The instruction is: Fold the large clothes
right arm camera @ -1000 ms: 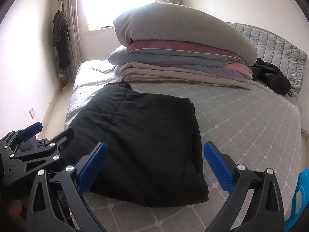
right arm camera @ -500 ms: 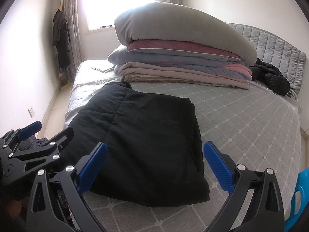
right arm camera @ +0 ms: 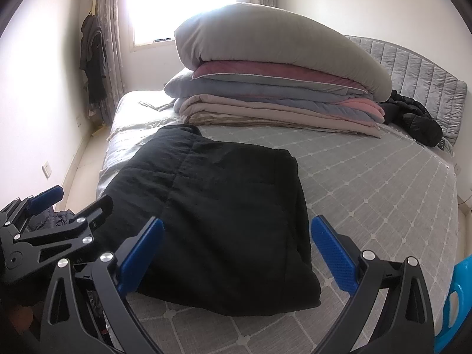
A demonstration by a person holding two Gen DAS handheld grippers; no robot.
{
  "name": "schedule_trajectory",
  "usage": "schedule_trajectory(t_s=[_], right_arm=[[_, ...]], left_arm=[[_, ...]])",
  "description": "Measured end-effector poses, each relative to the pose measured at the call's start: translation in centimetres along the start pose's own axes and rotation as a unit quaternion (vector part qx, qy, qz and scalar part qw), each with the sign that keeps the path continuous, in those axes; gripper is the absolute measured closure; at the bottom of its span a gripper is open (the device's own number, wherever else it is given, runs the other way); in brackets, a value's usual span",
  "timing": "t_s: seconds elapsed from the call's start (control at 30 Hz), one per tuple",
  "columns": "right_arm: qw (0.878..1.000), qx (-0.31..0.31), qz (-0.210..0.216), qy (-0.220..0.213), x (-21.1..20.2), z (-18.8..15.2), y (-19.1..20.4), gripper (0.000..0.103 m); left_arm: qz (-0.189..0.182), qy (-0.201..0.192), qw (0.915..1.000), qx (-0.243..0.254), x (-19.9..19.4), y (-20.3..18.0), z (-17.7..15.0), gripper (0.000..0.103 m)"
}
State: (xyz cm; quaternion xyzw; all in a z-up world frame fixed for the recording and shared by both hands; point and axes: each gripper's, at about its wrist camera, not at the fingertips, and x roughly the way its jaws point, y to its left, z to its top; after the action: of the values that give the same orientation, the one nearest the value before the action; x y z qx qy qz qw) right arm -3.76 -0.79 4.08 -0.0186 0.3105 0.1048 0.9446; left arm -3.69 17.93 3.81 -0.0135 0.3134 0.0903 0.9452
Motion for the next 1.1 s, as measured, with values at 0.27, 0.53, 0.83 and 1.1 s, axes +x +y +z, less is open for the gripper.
schedule_trajectory(t_s=[0.27,0.53,0.83,1.1], right_arm=[[1.000,0.000,0.000,0.000,0.04,-0.01,-0.03,0.006],[1.000,-0.001,0.000,0.000,0.09,-0.06,-0.02,0.006],[1.000,-0.003,0.000,0.000,0.05,-0.03,0.11,0.006],[1.000,-0.011,0.001,0.001,0.07,-0.06,0.27,0.006]], left_arm=[[0.001,0.001,1.0000,0.000,0.10,-0.06,-0.03,0.016],[0.001,0.001,1.0000,0.001,0.07,-0.07,-0.05,0.016],[0.000,0.002,1.0000,-0.001,0.11,-0.01,-0.08,0.016],[0.002,0.007,1.0000,-0.006,0.30,0.22,-0.01,0.012]])
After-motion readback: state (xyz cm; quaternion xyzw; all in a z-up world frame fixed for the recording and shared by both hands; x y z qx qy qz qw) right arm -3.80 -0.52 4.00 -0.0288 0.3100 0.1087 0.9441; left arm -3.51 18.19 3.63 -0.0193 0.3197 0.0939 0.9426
